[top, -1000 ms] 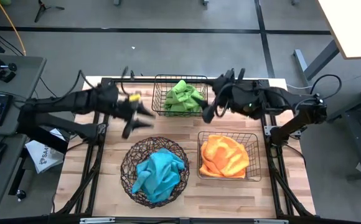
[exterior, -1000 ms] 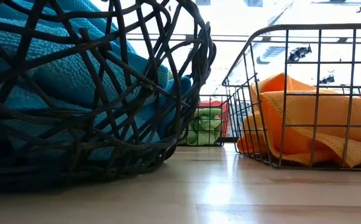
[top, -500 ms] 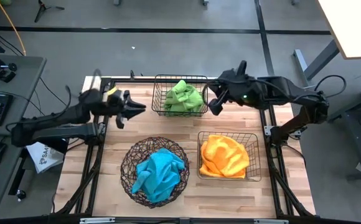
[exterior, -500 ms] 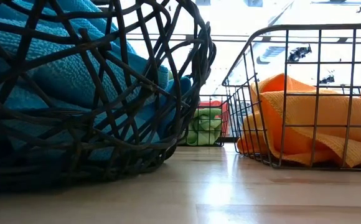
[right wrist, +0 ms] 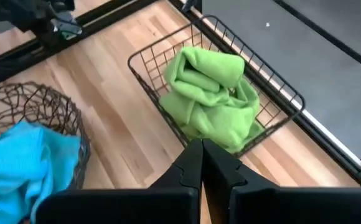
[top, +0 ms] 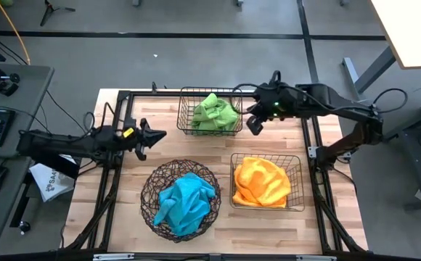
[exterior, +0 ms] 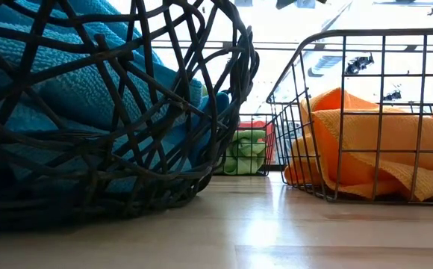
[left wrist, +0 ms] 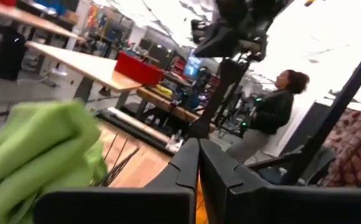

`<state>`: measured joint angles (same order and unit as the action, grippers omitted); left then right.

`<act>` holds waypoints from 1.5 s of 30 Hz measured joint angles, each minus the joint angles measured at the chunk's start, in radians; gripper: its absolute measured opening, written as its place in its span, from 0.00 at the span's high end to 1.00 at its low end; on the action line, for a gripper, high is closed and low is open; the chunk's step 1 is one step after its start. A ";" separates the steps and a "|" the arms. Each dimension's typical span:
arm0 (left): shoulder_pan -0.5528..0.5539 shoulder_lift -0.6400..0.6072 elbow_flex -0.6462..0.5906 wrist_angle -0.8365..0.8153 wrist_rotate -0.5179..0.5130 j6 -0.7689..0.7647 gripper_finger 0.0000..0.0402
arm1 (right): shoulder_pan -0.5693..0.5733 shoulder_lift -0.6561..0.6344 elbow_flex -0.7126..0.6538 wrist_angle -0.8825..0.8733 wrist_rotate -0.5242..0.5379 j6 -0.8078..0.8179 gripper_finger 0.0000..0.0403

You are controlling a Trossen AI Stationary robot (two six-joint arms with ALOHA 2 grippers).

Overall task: Sort microfiber towel by color & place in baskets
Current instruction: Return to Home Position

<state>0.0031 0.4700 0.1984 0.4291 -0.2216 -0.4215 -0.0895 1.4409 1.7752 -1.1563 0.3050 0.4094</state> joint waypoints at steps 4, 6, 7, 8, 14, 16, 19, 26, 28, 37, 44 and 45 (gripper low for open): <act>-0.023 -0.019 -0.113 0.107 -0.036 -0.069 1.00 | -0.011 -0.091 -0.090 0.014 -0.021 0.001 1.00; -0.027 -0.028 -0.177 0.187 -0.038 -0.087 1.00 | -0.011 -0.154 -0.150 0.039 -0.022 0.008 1.00; -0.026 -0.034 -0.187 0.192 -0.044 -0.091 1.00 | -0.006 -0.189 -0.186 0.059 -0.022 0.019 1.00; -0.023 -0.041 -0.182 0.179 -0.050 -0.081 1.00 | 0.001 -0.227 -0.223 0.083 -0.027 0.031 1.00; 0.011 -0.071 -0.185 0.130 -0.054 -0.024 1.00 | 0.067 -0.506 -0.521 0.239 -0.033 0.108 1.00; 0.015 -0.072 -0.185 0.116 -0.053 -0.022 1.00 | 0.091 -0.617 -0.638 0.295 -0.033 0.142 1.00; 0.017 -0.071 -0.185 0.104 -0.053 -0.022 1.00 | 0.124 -0.774 -0.805 0.378 -0.029 0.178 1.00; 0.017 -0.071 -0.185 0.091 -0.051 -0.021 1.00 | 0.143 -1.095 -1.172 0.755 -0.058 0.086 1.00; 0.017 -0.071 -0.185 0.083 -0.051 -0.021 1.00 | 0.143 -1.155 -1.270 0.898 -0.101 0.061 1.00; 0.017 -0.071 -0.185 0.083 -0.051 -0.021 1.00 | 0.143 -1.264 -1.564 1.350 -0.308 0.025 1.00; 0.017 -0.071 -0.185 0.083 -0.051 -0.020 1.00 | 0.143 -1.287 -1.674 1.474 -0.309 -0.010 1.00; 0.017 -0.071 -0.185 0.083 -0.051 -0.020 1.00 | 0.143 -1.287 -1.689 1.495 -0.309 -0.016 1.00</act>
<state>0.0196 0.3988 0.0132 0.5125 -0.2722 -0.4419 0.0535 0.1539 0.0862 0.3391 -0.0044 0.3932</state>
